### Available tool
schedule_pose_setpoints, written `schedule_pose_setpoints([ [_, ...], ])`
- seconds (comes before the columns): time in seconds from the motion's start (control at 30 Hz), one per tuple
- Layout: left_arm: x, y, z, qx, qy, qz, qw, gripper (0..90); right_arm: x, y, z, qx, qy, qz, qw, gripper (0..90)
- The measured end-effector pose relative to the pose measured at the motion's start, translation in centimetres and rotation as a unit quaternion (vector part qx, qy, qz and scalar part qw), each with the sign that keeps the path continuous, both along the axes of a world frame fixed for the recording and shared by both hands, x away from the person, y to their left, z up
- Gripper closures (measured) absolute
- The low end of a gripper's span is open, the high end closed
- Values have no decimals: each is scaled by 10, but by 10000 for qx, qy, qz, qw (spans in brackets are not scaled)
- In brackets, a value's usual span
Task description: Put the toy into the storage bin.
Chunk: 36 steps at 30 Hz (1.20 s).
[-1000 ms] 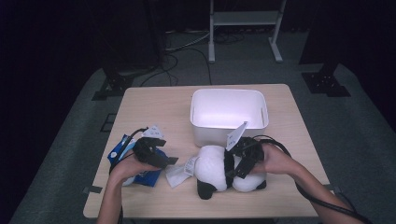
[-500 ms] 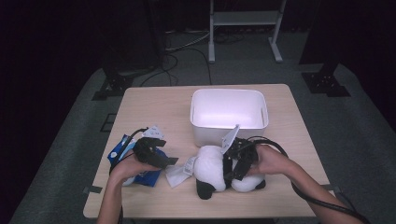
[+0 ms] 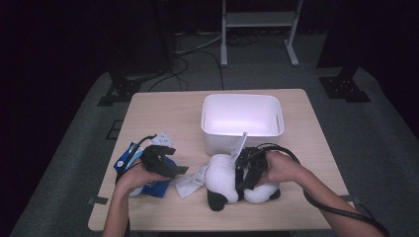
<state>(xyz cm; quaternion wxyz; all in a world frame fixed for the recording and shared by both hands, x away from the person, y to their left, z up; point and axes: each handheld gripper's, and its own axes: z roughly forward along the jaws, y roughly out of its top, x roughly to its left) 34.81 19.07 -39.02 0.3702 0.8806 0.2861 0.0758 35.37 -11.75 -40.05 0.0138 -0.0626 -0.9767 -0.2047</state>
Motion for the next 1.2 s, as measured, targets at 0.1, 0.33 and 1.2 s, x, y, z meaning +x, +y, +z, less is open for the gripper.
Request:
schedule_pose_setpoints([
  [0.1,0,0,0,-3,0,7,10000,104,0,-1,0,63,-22,4,10000,204],
  [0.33,0,1,0,1,-13,25,10000,103,-4,-2,4,129,-161,-32,9998,323],
  [1.2,2,8,0,-61,-16,106,9999,103,-17,-14,26,690,-320,170,9970,489],
])
